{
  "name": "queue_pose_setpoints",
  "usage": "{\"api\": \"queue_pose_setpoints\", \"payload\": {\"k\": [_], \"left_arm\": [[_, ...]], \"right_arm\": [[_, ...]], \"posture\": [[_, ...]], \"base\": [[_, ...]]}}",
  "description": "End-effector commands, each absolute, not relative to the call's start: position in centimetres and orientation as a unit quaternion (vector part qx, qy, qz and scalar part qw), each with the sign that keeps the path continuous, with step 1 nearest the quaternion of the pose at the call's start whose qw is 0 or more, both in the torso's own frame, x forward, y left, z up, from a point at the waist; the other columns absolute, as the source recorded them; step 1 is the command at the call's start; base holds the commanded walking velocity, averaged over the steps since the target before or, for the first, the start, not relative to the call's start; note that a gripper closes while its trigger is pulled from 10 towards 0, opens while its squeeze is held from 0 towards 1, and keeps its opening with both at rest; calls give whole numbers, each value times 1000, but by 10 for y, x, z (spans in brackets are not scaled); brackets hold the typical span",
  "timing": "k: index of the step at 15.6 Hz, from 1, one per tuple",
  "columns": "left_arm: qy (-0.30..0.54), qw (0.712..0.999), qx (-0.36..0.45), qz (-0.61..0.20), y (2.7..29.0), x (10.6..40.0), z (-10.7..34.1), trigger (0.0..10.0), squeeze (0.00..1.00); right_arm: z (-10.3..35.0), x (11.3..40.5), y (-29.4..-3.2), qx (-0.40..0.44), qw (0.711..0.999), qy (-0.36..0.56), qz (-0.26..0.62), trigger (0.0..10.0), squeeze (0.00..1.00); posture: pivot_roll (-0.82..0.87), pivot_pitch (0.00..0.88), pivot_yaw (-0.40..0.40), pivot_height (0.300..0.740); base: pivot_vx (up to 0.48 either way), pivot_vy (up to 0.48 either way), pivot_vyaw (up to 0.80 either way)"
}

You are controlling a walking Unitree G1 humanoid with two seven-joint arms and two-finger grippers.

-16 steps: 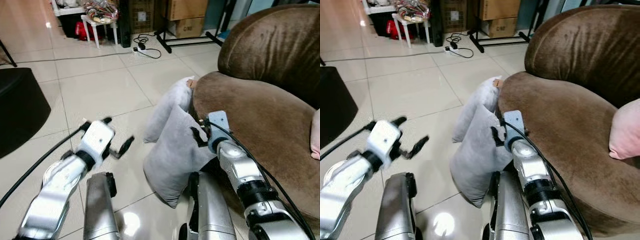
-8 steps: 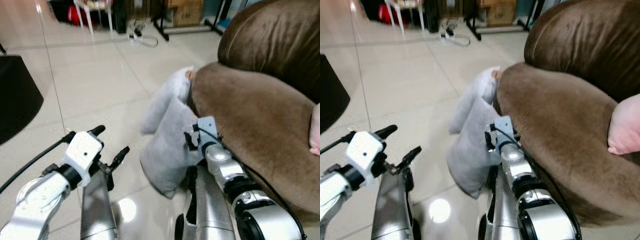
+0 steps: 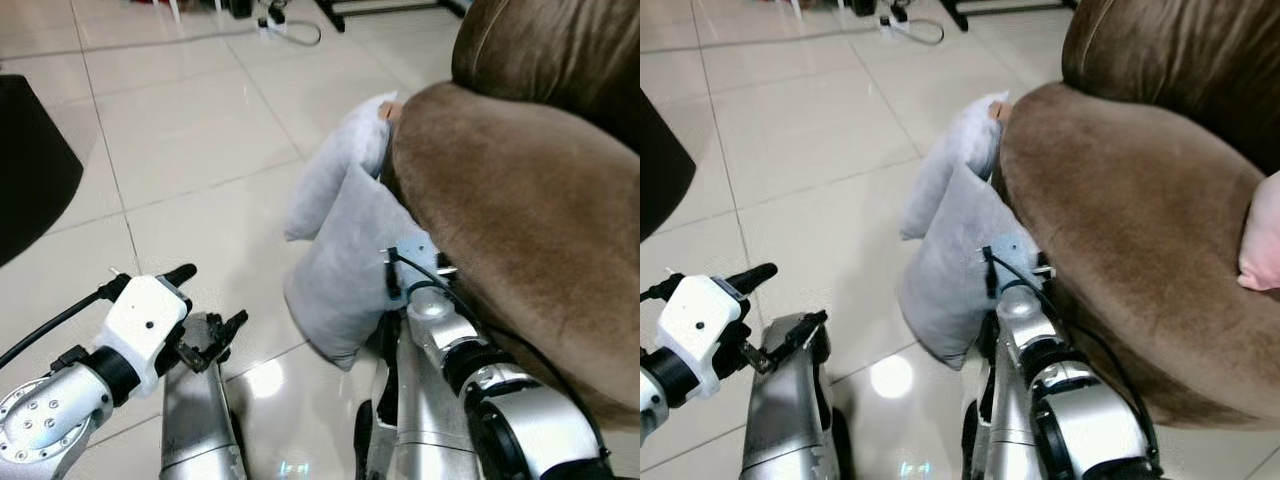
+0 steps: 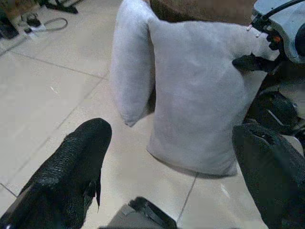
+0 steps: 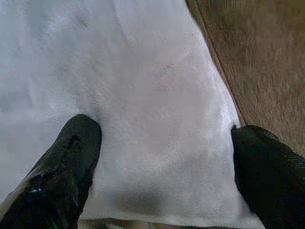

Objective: Move the pillow to the sofa from floor

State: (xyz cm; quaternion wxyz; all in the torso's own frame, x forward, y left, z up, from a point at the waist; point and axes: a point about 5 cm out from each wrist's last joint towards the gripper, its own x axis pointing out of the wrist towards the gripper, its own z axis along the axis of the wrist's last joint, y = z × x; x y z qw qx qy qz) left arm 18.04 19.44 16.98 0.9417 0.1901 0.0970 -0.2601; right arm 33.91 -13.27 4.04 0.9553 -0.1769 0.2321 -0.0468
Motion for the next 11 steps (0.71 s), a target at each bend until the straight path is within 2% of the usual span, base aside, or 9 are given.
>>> {"api": "queue_pose_setpoints", "payload": {"k": [1,2,3,4,5,11], "left_arm": [[98,940,191,-267,193,177,172,10000,0],[102,937,191,-275,193,177,172,10000,0],[107,933,191,-285,191,177,172,10000,0],[110,932,189,-289,191,176,171,10000,0],[116,928,186,-300,189,176,171,10000,0],[141,914,174,-338,183,168,165,10000,0]], "right_arm": [[27,329,-142,-183,944,268,-57,10000,0],[24,327,-140,-157,948,273,-48,3804,0],[24,327,-137,-138,951,272,-40,510,0],[24,328,-136,-131,953,269,-37,510,0],[25,328,-134,-119,956,266,-31,0,0],[27,330,-130,-101,961,255,-21,0,0]], "posture": [[103,231,-60,445],[101,228,-54,445],[101,228,-54,445],[97,227,-49,445],[96,226,-50,445],[90,210,-51,445]], "base": [[0,0,0],[0,0,0],[0,0,0],[0,0,0],[0,0,0],[0,0,0]]}}
